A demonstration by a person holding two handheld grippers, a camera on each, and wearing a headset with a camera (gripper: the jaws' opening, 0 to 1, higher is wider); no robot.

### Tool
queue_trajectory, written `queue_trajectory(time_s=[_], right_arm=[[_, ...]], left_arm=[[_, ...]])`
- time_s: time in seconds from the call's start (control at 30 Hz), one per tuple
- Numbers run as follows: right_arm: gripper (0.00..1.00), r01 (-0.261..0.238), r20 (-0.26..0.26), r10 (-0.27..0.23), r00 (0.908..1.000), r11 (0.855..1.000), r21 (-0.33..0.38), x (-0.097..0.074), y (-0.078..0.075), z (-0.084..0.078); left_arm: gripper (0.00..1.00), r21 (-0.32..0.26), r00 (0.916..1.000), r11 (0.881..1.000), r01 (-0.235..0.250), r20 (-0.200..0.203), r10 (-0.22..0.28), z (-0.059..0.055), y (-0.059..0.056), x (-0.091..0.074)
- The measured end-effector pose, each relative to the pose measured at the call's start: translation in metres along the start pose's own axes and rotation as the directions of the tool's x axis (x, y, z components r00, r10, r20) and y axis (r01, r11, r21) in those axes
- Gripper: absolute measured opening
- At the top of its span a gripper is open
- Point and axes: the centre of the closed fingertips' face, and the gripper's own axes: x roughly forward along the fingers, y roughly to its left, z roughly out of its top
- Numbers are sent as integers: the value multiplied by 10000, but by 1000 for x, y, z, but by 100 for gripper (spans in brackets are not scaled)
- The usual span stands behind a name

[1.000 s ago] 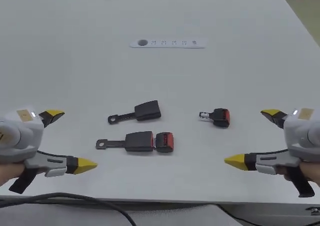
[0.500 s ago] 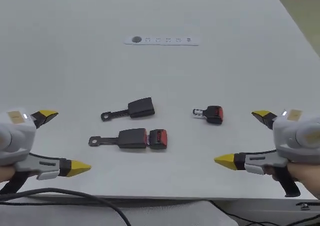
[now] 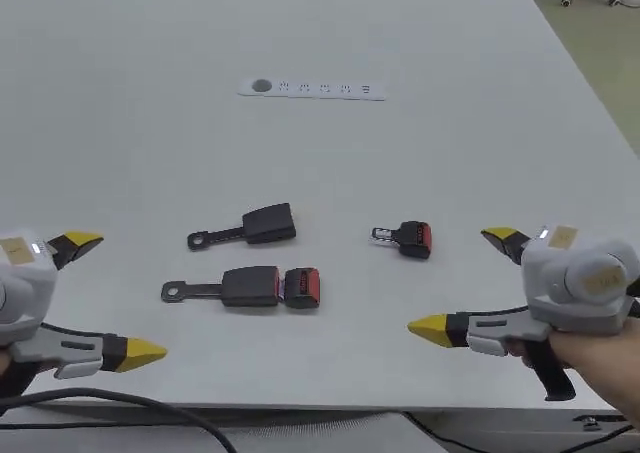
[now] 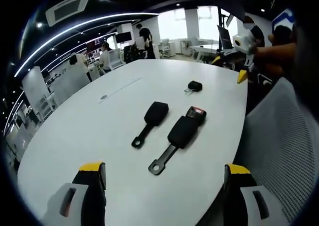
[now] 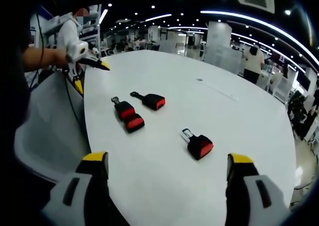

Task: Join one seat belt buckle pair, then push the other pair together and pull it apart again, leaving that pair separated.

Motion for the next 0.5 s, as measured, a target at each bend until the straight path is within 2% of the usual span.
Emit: queue_trajectory(time_s=[0.17, 0.5], right_arm=[[100, -111, -21, 111, 9999, 9999, -6, 4, 4, 0], [99, -299, -85, 300, 9995, 9995, 40, 8, 10, -2]], left_arm=[[100, 4, 9999, 10000, -45, 146, 45, 6, 2, -1], [100, -25, 9999, 9999, 109, 42, -109, 2, -7, -2]])
